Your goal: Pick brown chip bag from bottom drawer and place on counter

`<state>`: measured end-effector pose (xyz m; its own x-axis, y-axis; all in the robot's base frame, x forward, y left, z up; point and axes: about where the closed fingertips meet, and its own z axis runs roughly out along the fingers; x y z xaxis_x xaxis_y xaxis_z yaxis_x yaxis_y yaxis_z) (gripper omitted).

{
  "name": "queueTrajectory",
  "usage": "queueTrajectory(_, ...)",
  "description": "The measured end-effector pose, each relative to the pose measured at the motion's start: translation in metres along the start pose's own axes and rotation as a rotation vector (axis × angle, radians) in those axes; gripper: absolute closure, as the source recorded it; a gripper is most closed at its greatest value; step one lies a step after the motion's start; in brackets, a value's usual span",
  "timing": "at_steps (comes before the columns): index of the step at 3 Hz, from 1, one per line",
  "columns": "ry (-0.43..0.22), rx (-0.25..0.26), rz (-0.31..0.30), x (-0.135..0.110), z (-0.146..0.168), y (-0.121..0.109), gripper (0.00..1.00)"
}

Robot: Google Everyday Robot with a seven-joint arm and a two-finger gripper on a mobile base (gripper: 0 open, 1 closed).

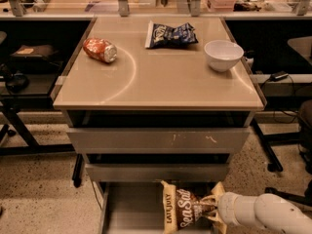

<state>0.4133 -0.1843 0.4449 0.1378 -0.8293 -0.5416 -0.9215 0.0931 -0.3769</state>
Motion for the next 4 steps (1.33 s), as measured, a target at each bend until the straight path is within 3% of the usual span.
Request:
queueTrajectory(1,0.024,0.048,-0.14,-0.066,-0.051,-0.026,1.0)
queueTrajectory(2,0.001,0.085,-0.207,-0.113,-0.097,-0.061,1.0)
queueTrajectory(3,-0.093,0.135,-0.111,-0.147,-0.154,-0.112,1.0)
queueTrajectory(4,-0.093,0.135,-0.111,-0.147,-0.154,-0.112,1.0)
